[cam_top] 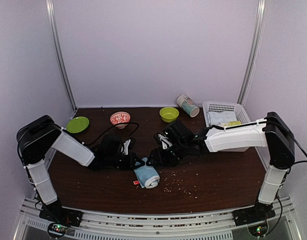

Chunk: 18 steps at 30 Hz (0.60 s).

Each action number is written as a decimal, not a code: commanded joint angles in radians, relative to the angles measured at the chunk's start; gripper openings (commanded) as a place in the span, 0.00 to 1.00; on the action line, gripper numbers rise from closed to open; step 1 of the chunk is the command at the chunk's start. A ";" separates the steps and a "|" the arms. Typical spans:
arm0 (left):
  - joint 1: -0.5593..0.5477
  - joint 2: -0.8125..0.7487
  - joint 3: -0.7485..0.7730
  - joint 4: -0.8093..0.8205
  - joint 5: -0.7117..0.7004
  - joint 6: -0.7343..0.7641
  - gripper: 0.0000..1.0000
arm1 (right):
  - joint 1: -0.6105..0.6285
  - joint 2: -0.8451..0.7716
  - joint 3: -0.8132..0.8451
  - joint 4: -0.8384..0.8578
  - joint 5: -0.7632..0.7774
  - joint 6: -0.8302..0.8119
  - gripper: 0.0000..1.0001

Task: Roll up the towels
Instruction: Pick up the towel from the center of the board.

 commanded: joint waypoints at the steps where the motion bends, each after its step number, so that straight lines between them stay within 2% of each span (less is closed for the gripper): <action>1: -0.003 0.036 -0.052 -0.173 -0.043 0.023 0.00 | -0.017 0.104 0.034 -0.005 -0.068 -0.018 0.65; 12: -0.007 0.028 -0.049 -0.167 -0.038 0.016 0.00 | 0.018 0.240 0.112 -0.068 -0.071 0.000 0.68; 18: -0.014 0.039 -0.047 -0.161 -0.040 0.011 0.00 | 0.027 0.236 0.054 0.041 -0.109 0.098 0.70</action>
